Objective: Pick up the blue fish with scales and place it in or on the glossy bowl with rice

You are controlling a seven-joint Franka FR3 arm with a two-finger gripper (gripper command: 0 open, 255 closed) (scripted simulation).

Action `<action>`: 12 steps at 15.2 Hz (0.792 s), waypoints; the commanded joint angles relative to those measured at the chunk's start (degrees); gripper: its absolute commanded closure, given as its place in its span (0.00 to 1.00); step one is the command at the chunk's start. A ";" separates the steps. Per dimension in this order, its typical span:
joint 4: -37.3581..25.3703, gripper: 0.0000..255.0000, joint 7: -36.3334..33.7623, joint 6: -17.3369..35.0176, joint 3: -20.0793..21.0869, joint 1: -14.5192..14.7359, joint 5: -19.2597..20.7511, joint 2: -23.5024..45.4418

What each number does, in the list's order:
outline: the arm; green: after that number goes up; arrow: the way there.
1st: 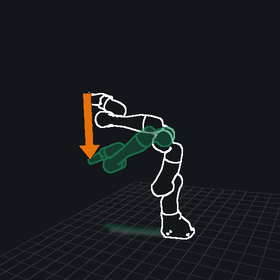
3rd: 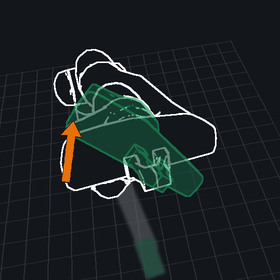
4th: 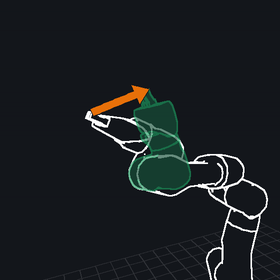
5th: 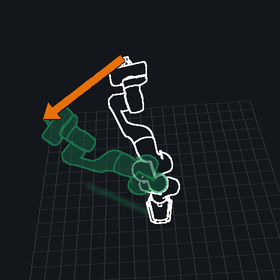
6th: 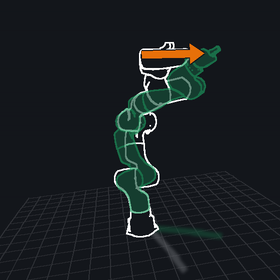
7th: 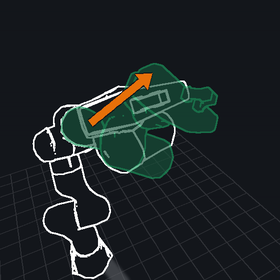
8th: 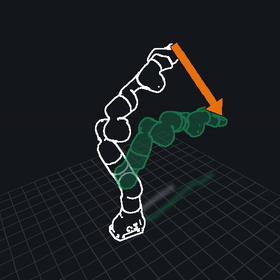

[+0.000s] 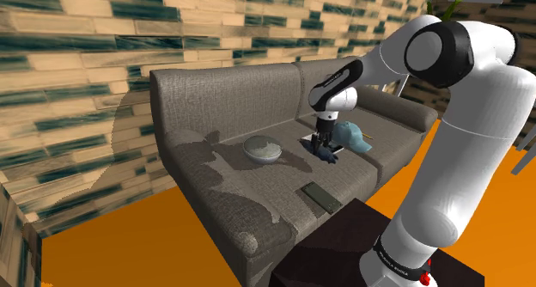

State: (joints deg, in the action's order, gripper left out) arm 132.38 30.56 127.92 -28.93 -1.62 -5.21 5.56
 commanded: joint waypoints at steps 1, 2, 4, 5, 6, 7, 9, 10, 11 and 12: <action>-0.51 1.00 -0.68 -1.55 -0.12 0.12 0.85 -1.23; -0.74 1.00 -0.98 -2.29 -0.16 0.16 1.24 -1.83; -1.23 1.00 -1.55 -3.78 -0.22 0.23 1.99 -2.99; -1.50 1.00 -1.83 -4.52 -0.24 0.26 2.34 -3.56; -1.78 1.00 -2.09 -5.27 -0.25 0.28 2.67 -4.11; -2.07 1.00 -2.34 -6.03 -0.25 0.31 3.00 -4.64; -2.70 1.00 -2.83 -7.54 -0.23 0.34 3.60 -5.67; -3.03 1.00 -3.06 -8.30 -0.22 0.36 3.88 -6.17; -3.37 1.00 -3.27 -9.06 -0.20 0.37 4.15 -6.65; -3.73 1.00 -3.49 -9.82 -0.17 0.38 4.40 -7.12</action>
State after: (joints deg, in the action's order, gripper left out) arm 128.90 27.30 118.96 -29.08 -1.20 -1.23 -0.84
